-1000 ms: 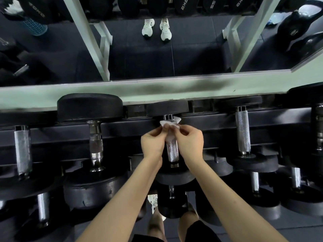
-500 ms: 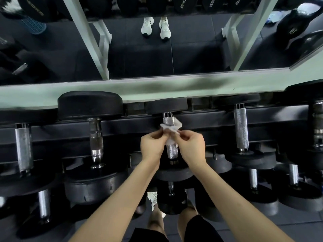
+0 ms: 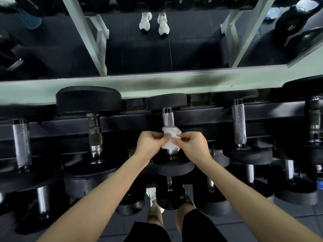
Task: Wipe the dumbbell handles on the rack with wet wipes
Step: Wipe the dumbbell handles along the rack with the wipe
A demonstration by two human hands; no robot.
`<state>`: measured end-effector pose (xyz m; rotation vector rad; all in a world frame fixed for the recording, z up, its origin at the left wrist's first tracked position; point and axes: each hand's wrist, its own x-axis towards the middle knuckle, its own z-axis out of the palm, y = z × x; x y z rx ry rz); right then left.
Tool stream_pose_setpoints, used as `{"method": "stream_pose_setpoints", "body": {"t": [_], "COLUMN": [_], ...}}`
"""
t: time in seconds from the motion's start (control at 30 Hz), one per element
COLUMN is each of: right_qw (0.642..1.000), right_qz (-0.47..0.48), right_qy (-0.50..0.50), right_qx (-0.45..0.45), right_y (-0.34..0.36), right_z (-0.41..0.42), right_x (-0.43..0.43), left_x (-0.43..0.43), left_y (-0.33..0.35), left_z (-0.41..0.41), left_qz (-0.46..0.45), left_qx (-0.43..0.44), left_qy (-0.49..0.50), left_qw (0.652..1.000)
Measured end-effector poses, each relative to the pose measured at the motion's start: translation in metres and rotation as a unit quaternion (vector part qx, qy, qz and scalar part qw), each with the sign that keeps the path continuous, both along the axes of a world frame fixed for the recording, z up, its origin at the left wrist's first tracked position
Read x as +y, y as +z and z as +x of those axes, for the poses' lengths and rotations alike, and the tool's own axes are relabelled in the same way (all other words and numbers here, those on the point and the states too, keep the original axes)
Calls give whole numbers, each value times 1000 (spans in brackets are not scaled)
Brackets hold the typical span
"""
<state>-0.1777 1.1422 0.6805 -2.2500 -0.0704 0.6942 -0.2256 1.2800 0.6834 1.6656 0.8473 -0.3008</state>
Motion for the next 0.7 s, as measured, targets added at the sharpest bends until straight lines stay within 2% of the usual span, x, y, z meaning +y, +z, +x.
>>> {"method": "stream_pose_setpoints", "body": {"t": [0.13, 0.27, 0.33, 0.47, 0.53, 0.6, 0.7], "right_qw": [996, 999, 999, 992, 987, 990, 991], "right_qz": [-41, -9, 13, -47, -76, -62, 36], "right_qy": [75, 43, 33, 110, 136, 115, 43], "right_qx": [32, 9, 27, 46, 46, 62, 119], "right_y": [3, 9, 7, 0, 0, 0, 0], "right_z": [-3, 20, 22, 8, 3, 5, 14], "right_x": [-8, 3, 4, -9, -11, -10, -4], "left_x": [0, 5, 6, 6, 4, 3, 6], "left_y": [-6, 3, 4, -5, -9, -11, -6], "left_z": [-7, 7, 9, -2, -8, -10, -2], "left_qz": [54, 0, -11, 70, 81, 56, 5], "left_qx": [37, 5, -4, 14, 42, 43, 11], "left_qy": [-104, -26, -24, -148, -189, -170, -78], "left_qw": [992, 1000, 1000, 986, 978, 983, 997]}}
